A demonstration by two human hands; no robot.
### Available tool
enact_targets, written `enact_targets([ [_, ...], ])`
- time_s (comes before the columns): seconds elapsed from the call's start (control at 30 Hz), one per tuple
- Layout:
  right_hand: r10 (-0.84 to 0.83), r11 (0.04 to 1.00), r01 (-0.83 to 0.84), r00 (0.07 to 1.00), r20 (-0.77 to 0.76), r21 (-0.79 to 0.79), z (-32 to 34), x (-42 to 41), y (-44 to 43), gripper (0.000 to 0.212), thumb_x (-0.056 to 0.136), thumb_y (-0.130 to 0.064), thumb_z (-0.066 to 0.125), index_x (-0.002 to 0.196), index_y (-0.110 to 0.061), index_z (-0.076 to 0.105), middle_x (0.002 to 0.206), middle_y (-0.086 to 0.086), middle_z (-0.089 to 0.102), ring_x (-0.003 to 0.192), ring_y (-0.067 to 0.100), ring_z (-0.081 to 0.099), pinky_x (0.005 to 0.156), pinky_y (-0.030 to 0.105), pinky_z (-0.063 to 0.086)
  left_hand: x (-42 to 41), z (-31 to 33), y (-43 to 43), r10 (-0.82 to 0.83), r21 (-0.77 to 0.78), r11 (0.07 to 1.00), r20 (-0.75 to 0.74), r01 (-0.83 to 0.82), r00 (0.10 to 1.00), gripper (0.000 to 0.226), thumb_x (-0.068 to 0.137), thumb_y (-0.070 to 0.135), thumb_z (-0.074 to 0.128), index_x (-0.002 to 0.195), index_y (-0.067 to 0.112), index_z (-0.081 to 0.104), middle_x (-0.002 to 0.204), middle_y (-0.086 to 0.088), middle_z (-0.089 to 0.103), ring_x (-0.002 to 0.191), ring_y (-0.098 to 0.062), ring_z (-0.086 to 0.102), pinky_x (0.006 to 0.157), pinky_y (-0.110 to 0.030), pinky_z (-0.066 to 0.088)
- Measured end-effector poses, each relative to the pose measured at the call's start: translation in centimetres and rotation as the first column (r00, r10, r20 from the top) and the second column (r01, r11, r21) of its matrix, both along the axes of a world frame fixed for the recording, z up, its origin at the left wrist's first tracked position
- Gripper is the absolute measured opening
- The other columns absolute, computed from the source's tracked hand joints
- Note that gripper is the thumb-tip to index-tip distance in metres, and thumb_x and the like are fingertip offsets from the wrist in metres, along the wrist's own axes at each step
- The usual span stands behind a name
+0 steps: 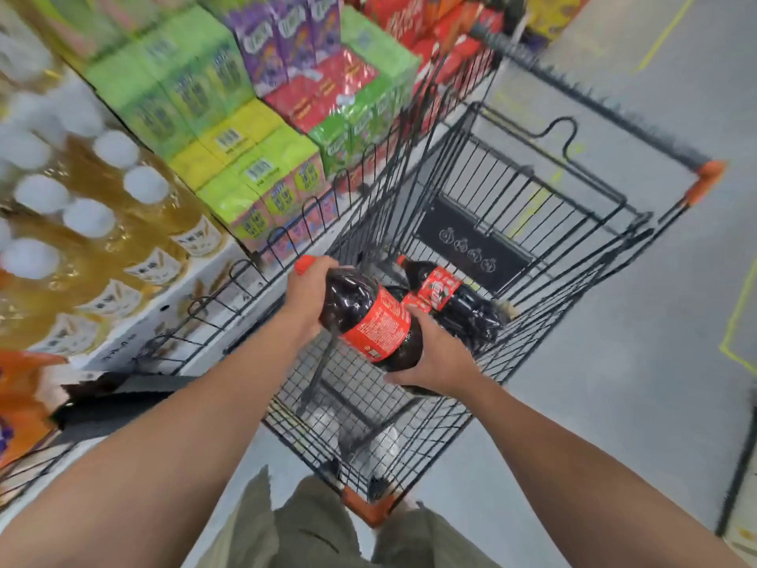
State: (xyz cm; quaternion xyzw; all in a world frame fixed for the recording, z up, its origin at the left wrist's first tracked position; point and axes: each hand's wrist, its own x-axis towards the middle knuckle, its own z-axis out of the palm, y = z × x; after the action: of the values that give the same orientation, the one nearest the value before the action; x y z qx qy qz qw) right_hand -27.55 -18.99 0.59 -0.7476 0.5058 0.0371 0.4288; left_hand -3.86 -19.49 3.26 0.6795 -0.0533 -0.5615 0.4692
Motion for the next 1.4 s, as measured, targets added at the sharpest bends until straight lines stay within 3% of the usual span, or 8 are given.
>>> enact_targets([
  [0.2,0.058,0.974,-0.017,0.983,0.172,-0.228,8.7,-0.5,-2.8,0.1,0.057,-0.063,0.092,0.138,-0.046,0.037,0.121,-0.026,0.058,0.107,-0.002,0.06,0.097,0.03,0.052,-0.5,9.9,-1.0,0.01,-0.226,0.974,0.065,0.005,0.998,0.067,0.073,0.04,0.065,0.12,-0.008,0.069,0.108,-0.02,0.078,0.099,-0.039,0.075,0.078,-0.041,0.063],
  [0.37,0.173,0.928,-0.097,0.967,0.187,-0.359,14.6,-0.5,-5.5,0.099,0.058,-0.068,0.09,0.139,-0.05,0.035,0.126,-0.027,0.057,0.113,0.004,0.061,0.096,0.04,0.054,-0.6,16.1,-0.9,0.099,-0.35,0.934,0.077,-0.067,0.992,0.041,0.091,0.028,0.061,0.112,-0.005,0.072,0.109,-0.019,0.078,0.09,-0.033,0.076,0.083,-0.041,0.06],
  [0.5,0.243,0.895,-0.137,0.948,0.204,-0.425,18.1,-0.1,-6.1,0.093,0.06,-0.059,0.092,0.127,-0.068,0.028,0.116,-0.042,0.051,0.103,-0.015,0.055,0.09,0.025,0.048,-0.6,20.3,0.7,0.151,-0.445,0.888,0.049,-0.113,0.987,0.047,0.078,0.031,0.067,0.106,-0.005,0.074,0.108,-0.025,0.076,0.085,-0.033,0.074,0.067,-0.034,0.062],
  [0.6,0.301,0.873,-0.174,0.927,0.222,-0.456,19.7,1.5,-5.7,0.094,0.061,-0.056,0.093,0.128,-0.071,0.028,0.118,-0.044,0.051,0.105,-0.018,0.054,0.09,0.022,0.049,0.4,22.3,2.6,0.168,-0.474,0.873,0.062,-0.119,0.984,0.054,0.052,0.043,0.073,0.092,0.007,0.079,0.104,-0.02,0.078,0.096,-0.038,0.075,0.081,-0.044,0.061],
  [0.73,0.393,0.829,-0.246,0.895,0.211,-0.503,21.1,4.6,-4.3,0.098,0.058,-0.06,0.091,0.131,-0.069,0.027,0.121,-0.042,0.049,0.111,-0.007,0.054,0.087,0.01,0.042,2.7,23.6,5.9,0.305,-0.483,0.839,0.033,-0.252,0.952,0.04,0.072,0.036,0.073,0.099,0.007,0.08,0.102,-0.016,0.079,0.098,-0.036,0.076,0.084,-0.044,0.06],
  [0.87,0.463,0.791,-0.293,0.861,0.212,-0.538,21.6,8.9,-1.6,0.106,0.05,-0.067,0.088,0.141,-0.049,0.037,0.126,-0.027,0.06,0.115,0.005,0.062,0.088,0.036,0.054,5.6,24.4,10.3,0.451,-0.528,0.762,0.016,-0.375,0.893,0.033,0.086,0.031,0.073,0.104,0.003,0.074,0.105,-0.015,0.076,0.087,-0.028,0.073,0.069,-0.031,0.06],
  [1.13,0.623,0.754,-0.432,0.709,0.33,-0.495,22.1,18.9,8.9,0.101,0.052,-0.058,0.092,0.136,-0.053,0.037,0.117,-0.039,0.053,0.107,-0.005,0.058,0.081,0.024,0.05,11.5,26.3,24.5,0.716,-0.606,0.598,0.11,-0.525,0.689,0.028,0.092,0.041,0.075,0.093,0.013,0.076,0.101,-0.015,0.08,0.097,-0.035,0.076,0.094,-0.051,0.06],
  [1.4,0.71,0.7,-0.618,0.551,0.438,-0.357,21.6,25.5,25.8,0.1,0.051,-0.052,0.095,0.134,-0.054,0.039,0.117,-0.034,0.061,0.102,-0.022,0.054,0.077,0.006,0.042,13.0,26.9,43.2,0.894,-0.663,0.427,0.21,-0.615,0.396,0.03,0.096,0.05,0.067,0.092,0.023,0.079,0.103,0.0,0.081,0.104,-0.024,0.075,0.102,-0.05,0.056],
])
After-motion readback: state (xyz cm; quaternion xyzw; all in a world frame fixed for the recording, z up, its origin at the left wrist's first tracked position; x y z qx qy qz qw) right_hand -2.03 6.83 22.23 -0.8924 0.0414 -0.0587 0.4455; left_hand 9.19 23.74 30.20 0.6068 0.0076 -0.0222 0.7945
